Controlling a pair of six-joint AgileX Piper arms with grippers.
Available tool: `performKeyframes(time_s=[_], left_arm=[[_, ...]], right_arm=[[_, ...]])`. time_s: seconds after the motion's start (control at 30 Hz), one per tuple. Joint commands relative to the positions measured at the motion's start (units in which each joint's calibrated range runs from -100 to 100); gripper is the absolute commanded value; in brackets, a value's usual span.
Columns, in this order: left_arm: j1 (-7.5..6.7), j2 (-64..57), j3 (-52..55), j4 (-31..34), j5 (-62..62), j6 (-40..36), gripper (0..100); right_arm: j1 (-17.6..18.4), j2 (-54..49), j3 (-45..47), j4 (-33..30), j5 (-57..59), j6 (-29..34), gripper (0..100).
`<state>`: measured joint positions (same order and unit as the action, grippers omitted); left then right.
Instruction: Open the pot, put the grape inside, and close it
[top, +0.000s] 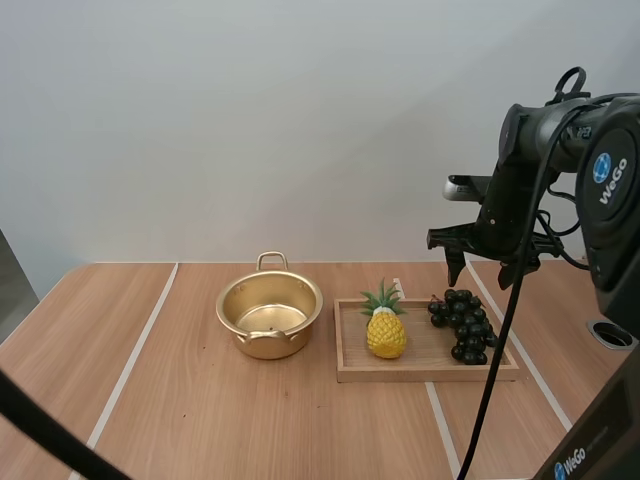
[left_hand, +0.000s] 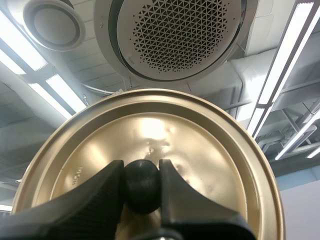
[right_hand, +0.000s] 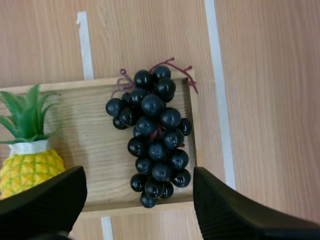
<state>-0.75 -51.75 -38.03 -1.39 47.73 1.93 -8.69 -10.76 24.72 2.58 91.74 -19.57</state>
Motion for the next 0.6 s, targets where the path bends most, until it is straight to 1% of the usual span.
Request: performKeyframes(time_s=[0.0, 0.2, 0.43, 0.57], left_arm=[[0.02, 0.0, -0.2, 0.6, 0.0, -0.3, 0], [0.02, 0.0, -0.2, 0.6, 0.2, -0.3, 0], [0.02, 0.0, -0.2, 0.6, 3.2, -0.3, 0], [0.02, 0.0, -0.2, 0.6, 4.1, -0.3, 0]], right_arm=[[-0.6, 1.0, 2.4, 1.9, -1.9, -2.9, 100], [-0.6, 2.8, 7.5, 1.3, -11.9, -3.1, 100], [-0.6, 5.9, 7.8, -3.6, -18.3, -2.8, 100], [-0.6, 7.6, 7.8, -3.7, -19.9, -2.8, 100]])
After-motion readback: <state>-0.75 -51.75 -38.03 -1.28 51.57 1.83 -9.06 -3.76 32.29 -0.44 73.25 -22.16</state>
